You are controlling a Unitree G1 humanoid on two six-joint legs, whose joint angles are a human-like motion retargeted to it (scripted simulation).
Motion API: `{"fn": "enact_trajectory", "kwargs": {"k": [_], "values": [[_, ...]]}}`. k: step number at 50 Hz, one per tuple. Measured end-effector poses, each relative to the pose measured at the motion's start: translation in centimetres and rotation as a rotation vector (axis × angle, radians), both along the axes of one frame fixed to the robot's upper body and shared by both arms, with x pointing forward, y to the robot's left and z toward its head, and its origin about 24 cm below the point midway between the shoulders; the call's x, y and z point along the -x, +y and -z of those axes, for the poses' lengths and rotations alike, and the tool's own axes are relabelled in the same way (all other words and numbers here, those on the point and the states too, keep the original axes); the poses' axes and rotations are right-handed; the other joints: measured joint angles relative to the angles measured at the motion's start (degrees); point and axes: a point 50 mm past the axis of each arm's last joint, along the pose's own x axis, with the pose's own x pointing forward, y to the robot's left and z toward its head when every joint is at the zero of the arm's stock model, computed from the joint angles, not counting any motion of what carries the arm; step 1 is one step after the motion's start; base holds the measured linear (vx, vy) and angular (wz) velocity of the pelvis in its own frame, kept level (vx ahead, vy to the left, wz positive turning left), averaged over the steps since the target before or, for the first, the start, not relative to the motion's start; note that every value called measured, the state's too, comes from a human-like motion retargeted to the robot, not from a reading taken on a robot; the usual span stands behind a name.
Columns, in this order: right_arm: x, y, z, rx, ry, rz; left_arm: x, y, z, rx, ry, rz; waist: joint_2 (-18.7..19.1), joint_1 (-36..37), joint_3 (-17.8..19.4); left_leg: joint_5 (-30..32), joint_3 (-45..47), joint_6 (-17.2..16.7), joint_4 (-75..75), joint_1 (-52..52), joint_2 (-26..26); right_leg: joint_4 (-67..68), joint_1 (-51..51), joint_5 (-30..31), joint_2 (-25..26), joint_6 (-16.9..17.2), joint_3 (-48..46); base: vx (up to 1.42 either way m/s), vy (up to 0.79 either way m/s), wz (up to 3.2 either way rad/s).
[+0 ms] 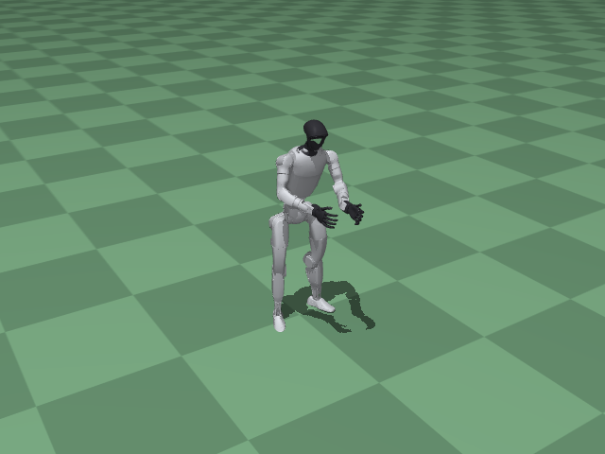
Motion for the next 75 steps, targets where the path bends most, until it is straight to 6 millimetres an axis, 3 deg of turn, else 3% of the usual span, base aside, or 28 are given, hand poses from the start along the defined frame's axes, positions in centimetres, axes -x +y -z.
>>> {"fn": "enact_trajectory", "kwargs": {"k": [3,6,9,10,13,15,17,19,20,22,24,28,30,31,32,34,40,41,42,44,48,50,52,53,57,63,70,75], "values": [[2.6,0.8,4.3,-0.551,0.322,-0.091,1.0,1.6,3.7,0.378,0.175,0.008,-2.29,4.64,-0.56,-1.01,0.73,1.41,0.0,1.31,-0.27,0.63,0.52,-0.69,-0.18,0.0,1.05,0.08,0.04,-0.26],[4.6,2.8,7.3,-0.624,0.516,-0.175,1.8,3.3,6.9,0.612,0.301,-0.027,-4.23,9.5,-0.3,-1.62,1.44,2.3,0.0,2.07,-0.32,0.71,0.77,-0.93,-0.04,0.0,1.85,0.02,0.02,-0.23],[5.5,3.9,9.8,-1.067,0.734,-0.17,2.1,5.5,9.1,0.776,0.364,-0.112,-5.03,12.72,0.54,-1.77,1.69,2.42,0.0,2.54,-0.19,0.05,1.46,-0.71,0.26,0.0,1.89,0.0,0.0,0.0],[5.4,4.2,9.9,-1.059,0.742,-0.182,2.2,6.4,9.5,0.793,0.372,-0.145,-5.13,13.52,0.75,-1.76,1.71,2.35,0.0,2.56,-0.08,-0.2,1.6,-0.61,0.42,0.0,1.83,-0.06,-0.01,0.04],[3.9,5.2,8.1,-0.409,0.545,-0.491,1.4,8.7,8.3,0.689,0.314,-0.162,-4.74,14.55,1.39,-1.57,1.16,2.62,0.0,2.24,0.09,-0.66,1.81,-0.4,0.62,0.0,1.27,-0.08,-0.01,0.13],[3.3,5.2,7.1,-0.68,0.573,-0.384,0.7,9.7,6.3,0.627,0.265,-0.204,-3.88,14.6,1.61,-1.29,0.64,2.1,0.0,2.02,0.33,-0.99,2.1,-0.23,0.84,0.0,0.63,-0.08,-0.02,0.24],[2.6,5.5,6.2,-0.333,0.479,-0.528,-0.1,9.4,3.3,0.416,0.187,-0.15,-2.91,14.73,1.19,-1.07,0.11,2.46,0.0,1.39,0.2,-1.04,1.79,-0.1,0.64,0.0,0.23,-0.07,0.0,0.22],[2.2,5.5,5.5,-0.243,0.431,-0.586,-0.8,8.0,-0.2,0.193,0.099,-0.099,-1.56,14.81,0.83,-0.81,-0.47,2.8,0.0,0.82,0.01,-0.99,1.52,-0.03,0.36,0.0,-0.2,-0.06,0.01,0.23],[2.0,5.5,5.3,-0.245,0.433,-0.596,-1.1,6.9,-1.9,0.074,0.053,-0.07,-0.82,14.88,0.63,-0.69,-0.72,2.94,0.0,0.55,-0.12,-0.95,1.37,0.01,0.18,0.0,-0.38,-0.05,0.01,0.21],[1.8,4.9,4.9,-0.678,0.523,-0.425,-1.3,4.2,-5.0,-0.104,-0.032,-0.026,0.84,14.99,0.45,-0.45,-1.0,2.6,0.0,0.27,-0.25,-0.93,1.28,0.03,-0.03,0.0,-0.65,-0.02,0.0,0.09],[1.7,4.3,4.8,-0.825,0.541,-0.347,-1.0,1.2,-7.3,-0.286,-0.123,0.034,2.36,14.98,0.02,-0.25,-1.0,2.46,0.0,-0.04,-0.41,-0.92,0.97,0.09,-0.21,0.0,-0.64,0.0,0.0,0.0],[1.5,3.0,4.7,-0.457,0.453,-0.427,0.1,-4.4,-9.2,-0.734,-0.306,0.181,4.84,14.15,-0.85,0.02,-0.27,2.52,0.0,-0.48,-0.74,-0.94,0.07,0.24,-0.42,0.0,0.06,-0.02,-0.01,-0.12],[1.8,2.1,5.2,-0.68,0.49,-0.324,0.8,-6.4,-8.9,-0.925,-0.386,0.206,5.87,12.79,-1.12,0.21,0.45,1.86,0.0,-0.4,-0.63,-1.19,-0.15,0.4,-0.15,0.0,0.58,-0.03,-0.05,-0.32],[1.8,1.9,5.2,-0.404,0.434,-0.4,0.9,-7.0,-8.3,-1.063,-0.425,0.228,6.14,11.83,-1.4,0.27,0.89,1.91,0.0,-0.47,-0.69,-1.29,-0.45,0.51,-0.11,0.0,1.0,-0.03,-0.05,-0.38],[1.9,1.6,5.6,-0.303,0.423,-0.413,1.1,-7.6,-7.7,-1.171,-0.455,0.236,6.45,10.69,-1.54,0.36,1.32,1.77,0.0,-0.44,-0.69,-1.42,-0.62,0.61,-0.01,0.0,1.38,-0.03,-0.05,-0.39],[2.4,1.0,6.6,-0.642,0.509,-0.263,1.1,-8.1,-5.9,-1.275,-0.477,0.2,7.0,7.49,-1.27,0.59,2.21,0.82,0.0,-0.07,-0.54,-1.81,-0.56,0.8,0.36,0.0,2.04,-0.03,-0.06,-0.39],[2.5,1.7,8.7,-0.597,0.568,-0.144,-0.8,-5.6,1.6,-1.553,-0.358,0.004,5.54,-6.03,0.88,1.15,4.57,-0.24,0.03,0.45,-1.15,-2.73,-0.86,1.64,0.42,0.0,4.19,-0.04,-0.03,-0.35],[2.2,2.5,8.5,-0.067,0.437,-0.38,-1.1,-4.7,3.0,-1.647,-0.326,-0.008,4.94,-8.22,1.39,0.9,5.01,-0.23,0.22,0.91,-1.01,-2.62,-0.69,1.46,0.48,0.0,4.74,0.01,-0.02,-0.41],[2.1,2.6,9.1,0.279,0.406,-0.484,-1.4,-3.7,4.3,-1.718,-0.288,-0.026,4.33,-10.38,1.92,0.73,5.43,-0.22,0.34,1.27,-0.97,-2.56,-0.58,1.38,0.51,0.0,5.22,0.01,-0.02,-0.42],[1.7,2.6,9.2,0.211,0.409,-0.42,-1.8,-1.8,5.8,-1.751,-0.208,-0.105,3.06,-14.27,3.04,0.69,6.2,-0.24,0.32,1.78,-1.11,-2.62,-0.47,1.51,0.57,0.0,5.96,-0.01,-0.02,-0.37],[0.3,0.8,7.8,0.179,0.341,-0.233,-1.9,0.8,6.8,-1.587,-0.066,-0.209,1.37,-18.48,4.9,0.34,8.03,-0.23,0.3,3.68,-0.69,-2.59,0.34,1.44,1.36,0.0,7.57,0.02,-0.05,-0.42],[0.0,-1.5,5.4,-0.631,0.351,0.21,-2.0,1.3,5.7,-1.331,-0.034,-0.311,1.05,-19.28,5.75,0.51,8.62,-0.25,0.15,4.3,-0.65,-2.9,0.79,1.77,1.77,0.0,7.83,0.01,-0.07,-0.3],[-0.7,-2.9,3.1,-0.417,0.191,0.263,-1.8,1.6,5.2,-1.121,0.002,-0.32,1.04,-18.69,5.29,0.21,9.44,-0.2,0.35,5.14,-0.06,-2.91,1.19,1.6,2.42,0.0,8.44,0.08,-0.09,-0.37],[-1.3,-3.3,1.9,-0.16,0.094,0.271,-1.8,1.8,4.9,-1.015,0.022,-0.314,1.2,-18.33,5.01,0.01,9.74,-0.13,0.51,5.56,0.27,-2.86,1.43,1.42,2.7,0.0,8.68,0.1,-0.08,-0.31],[-1.9,-3.6,-3.6,0.062,-0.201,0.348,-1.7,2.3,3.7,-0.626,0.063,-0.293,1.35,-17.44,2.84,-0.12,9.86,0.13,0.72,5.86,0.86,-2.81,1.71,1.16,3.27,0.0,8.57,0.07,-0.06,-0.05],[-2.2,1.5,-8.5,0.624,-0.522,0.223,-1.6,3.1,2.3,-0.243,0.075,-0.193,0.38,-15.68,-0.5,0.41,8.74,0.38,0.25,4.91,1.64,-2.29,0.95,0.91,3.86,0.0,7.34,0.01,-0.03,0.08],[-1.9,7.2,-8.0,1.093,-0.68,0.095,-1.5,2.9,0.0,-0.085,0.005,-0.127,-2.25,-8.43,0.96,1.35,7.71,0.55,0.0,3.51,2.87,-1.98,-0.26,1.6,5.11,0.0,6.15,-0.06,-0.08,0.11],[-2.1,8.0,-4.8,1.103,-0.576,0.09,-1.2,1.2,-1.5,-0.366,-0.116,-0.149,-3.1,-1.72,6.09,1.82,6.67,0.62,0.0,3.06,3.14,-2.69,0.12,2.32,5.33,0.0,5.24,-0.09,-0.04,0.17]]}}
